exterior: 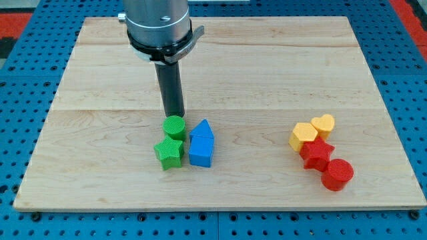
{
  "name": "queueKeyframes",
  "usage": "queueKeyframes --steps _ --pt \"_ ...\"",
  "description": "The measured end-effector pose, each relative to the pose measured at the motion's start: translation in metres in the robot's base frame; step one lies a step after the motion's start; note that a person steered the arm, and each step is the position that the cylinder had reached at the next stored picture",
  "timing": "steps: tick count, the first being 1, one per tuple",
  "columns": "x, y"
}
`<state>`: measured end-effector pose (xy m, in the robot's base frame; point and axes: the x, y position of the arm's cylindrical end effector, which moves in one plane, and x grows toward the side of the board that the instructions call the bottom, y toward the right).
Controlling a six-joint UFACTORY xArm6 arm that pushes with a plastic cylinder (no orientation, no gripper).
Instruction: Move your arm up a bit
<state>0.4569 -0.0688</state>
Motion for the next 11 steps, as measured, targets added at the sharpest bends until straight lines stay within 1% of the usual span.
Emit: queueKeyframes --steps 7,9,10,11 --pt "-0.001 0.001" --pt "-0.024 0.001" --pt "-0.026 0.001" --pt "-0.031 0.018"
